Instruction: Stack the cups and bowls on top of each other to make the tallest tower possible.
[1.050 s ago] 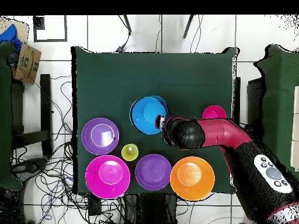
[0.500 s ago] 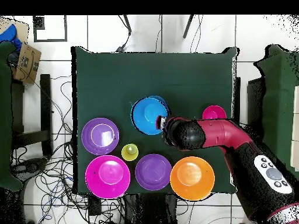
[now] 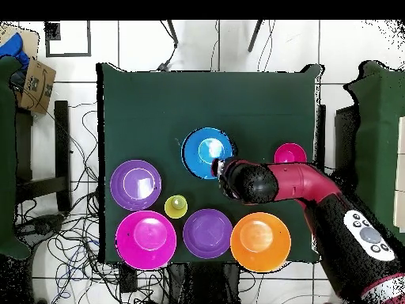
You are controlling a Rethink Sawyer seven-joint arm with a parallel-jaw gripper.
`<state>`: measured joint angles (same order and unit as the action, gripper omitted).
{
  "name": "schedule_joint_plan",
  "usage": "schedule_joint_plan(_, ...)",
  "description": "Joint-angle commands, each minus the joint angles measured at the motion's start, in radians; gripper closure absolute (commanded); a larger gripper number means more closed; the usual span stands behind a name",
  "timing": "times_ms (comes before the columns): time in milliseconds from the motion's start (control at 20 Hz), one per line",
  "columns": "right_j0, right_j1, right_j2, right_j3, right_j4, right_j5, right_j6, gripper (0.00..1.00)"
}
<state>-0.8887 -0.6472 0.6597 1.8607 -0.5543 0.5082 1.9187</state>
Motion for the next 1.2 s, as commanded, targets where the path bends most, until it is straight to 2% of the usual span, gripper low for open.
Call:
schedule_joint_plan(50, -0.001, 0.075, 0.019, 0.004, -0.034, 0.046, -0.12, 0.0)
schedule_joint_plan(250, 0.002, 0.086, 0.019, 0.005, -0.031, 0.053, -0.115, 0.0)
schedule_joint_plan(550, 0.005, 0.05, 0.023, 0.02, -0.019, 0.072, -0.104, 0.0)
schedule_joint_plan(850, 0.005, -0.007, 0.056, 0.043, 0.035, 0.122, -0.1, 0.0)
schedule_joint_plan(1200, 0.005, -0.194, 0.092, 0.07, 0.132, 0.249, -0.104, 0.0)
